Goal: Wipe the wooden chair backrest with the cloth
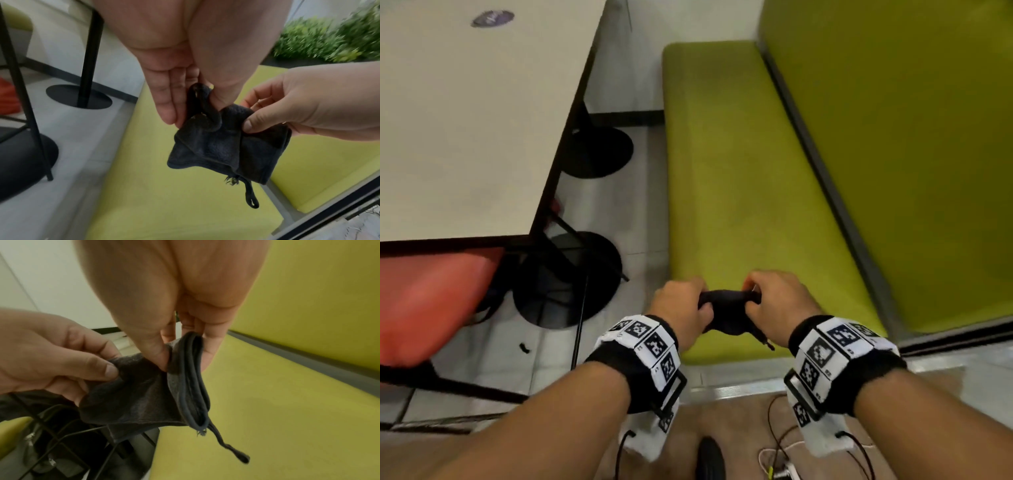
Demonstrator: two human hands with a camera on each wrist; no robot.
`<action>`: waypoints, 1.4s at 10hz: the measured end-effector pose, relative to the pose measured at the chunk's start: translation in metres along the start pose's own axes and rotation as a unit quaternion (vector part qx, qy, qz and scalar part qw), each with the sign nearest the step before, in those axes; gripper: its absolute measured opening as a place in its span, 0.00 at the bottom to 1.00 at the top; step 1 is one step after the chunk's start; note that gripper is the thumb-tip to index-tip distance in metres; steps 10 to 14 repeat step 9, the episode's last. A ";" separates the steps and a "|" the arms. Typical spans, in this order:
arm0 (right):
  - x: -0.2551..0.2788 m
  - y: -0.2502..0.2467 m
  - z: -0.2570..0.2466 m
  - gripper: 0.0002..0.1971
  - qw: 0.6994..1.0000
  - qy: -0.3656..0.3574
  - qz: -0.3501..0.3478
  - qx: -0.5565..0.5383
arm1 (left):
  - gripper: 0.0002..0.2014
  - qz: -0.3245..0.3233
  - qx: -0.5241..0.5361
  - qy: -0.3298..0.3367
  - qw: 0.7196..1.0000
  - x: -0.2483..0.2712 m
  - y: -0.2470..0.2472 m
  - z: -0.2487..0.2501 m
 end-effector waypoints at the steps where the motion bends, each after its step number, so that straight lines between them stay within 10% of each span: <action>1: -0.019 0.017 0.020 0.05 0.999 0.035 -0.001 -0.015 | 0.09 -0.012 0.023 -0.020 0.999 -0.025 0.026 -0.006; 8: -0.185 0.086 0.085 0.04 0.997 0.048 -0.021 0.054 | 0.08 -0.007 0.000 -0.061 0.998 -0.190 0.086 -0.057; 14: -0.190 0.077 0.078 0.03 0.995 0.050 -0.022 0.079 | 0.10 0.010 -0.004 -0.061 0.998 -0.191 0.082 -0.058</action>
Point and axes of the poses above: each hand's wrist, its own x-axis away from the middle knuckle, its own y-axis out of the palm, z = x × y, the point moved 1 cm from there along -x, towards the middle knuckle, and after that the axes turned 11 degrees about -z, right-handed, at the moved point
